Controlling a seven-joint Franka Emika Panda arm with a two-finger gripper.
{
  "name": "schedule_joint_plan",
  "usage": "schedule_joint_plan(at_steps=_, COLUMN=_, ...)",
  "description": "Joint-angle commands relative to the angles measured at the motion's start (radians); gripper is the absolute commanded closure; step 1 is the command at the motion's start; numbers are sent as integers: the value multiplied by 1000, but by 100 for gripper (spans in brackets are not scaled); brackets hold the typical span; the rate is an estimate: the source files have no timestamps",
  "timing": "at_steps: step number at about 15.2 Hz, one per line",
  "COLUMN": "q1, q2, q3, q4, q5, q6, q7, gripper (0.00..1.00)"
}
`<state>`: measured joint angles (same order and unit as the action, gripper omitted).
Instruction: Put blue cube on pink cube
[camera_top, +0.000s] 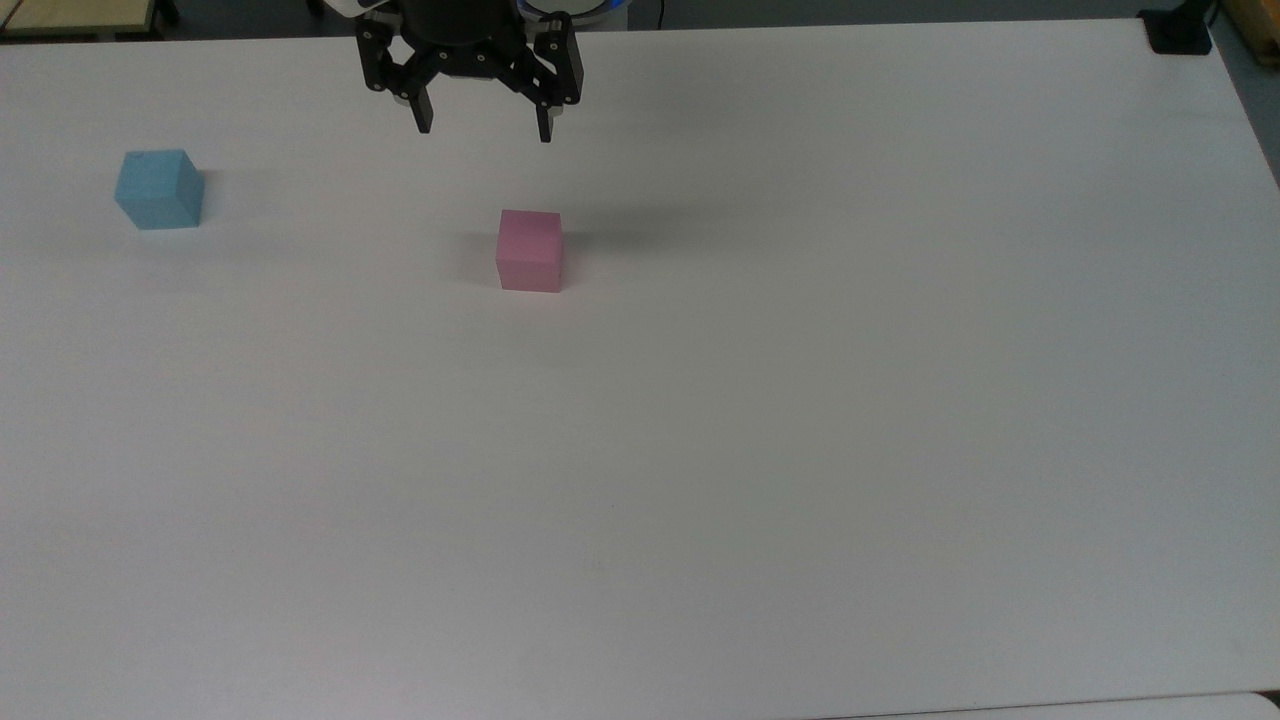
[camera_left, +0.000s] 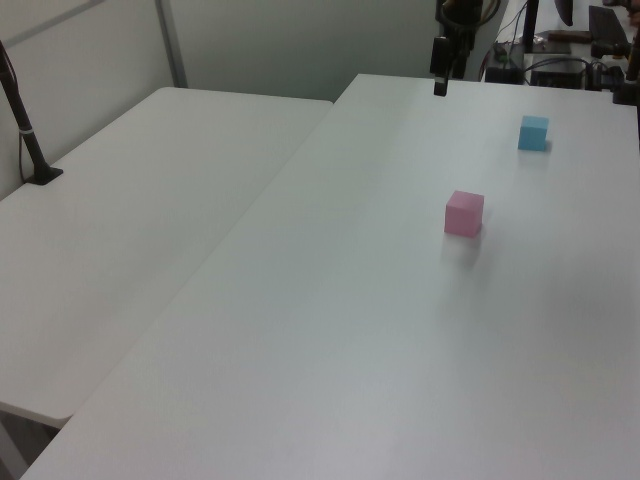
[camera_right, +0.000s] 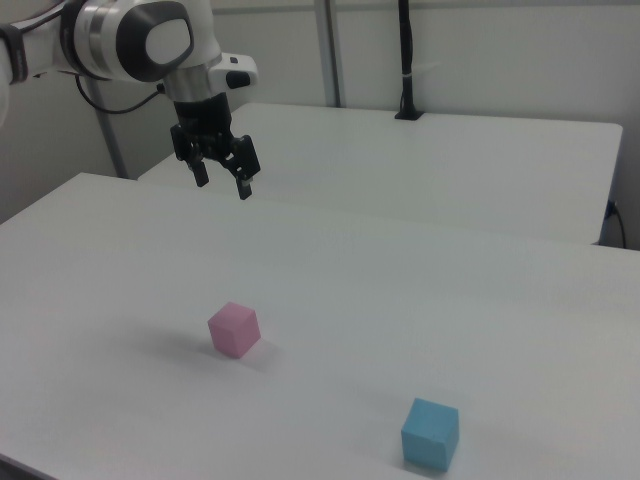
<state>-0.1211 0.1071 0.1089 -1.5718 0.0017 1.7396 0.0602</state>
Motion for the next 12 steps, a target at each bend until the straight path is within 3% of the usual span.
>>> schedule_joint_plan(at_steps=1, q1=9, q2=-10, q3=-2, q4=-10, q5=-19, q6=-12, q7=3, gripper=0)
schedule_joint_plan(at_steps=12, q1=9, q2=-12, q3=-2, q4=-10, q5=-17, q6=-22, q7=6, gripper=0)
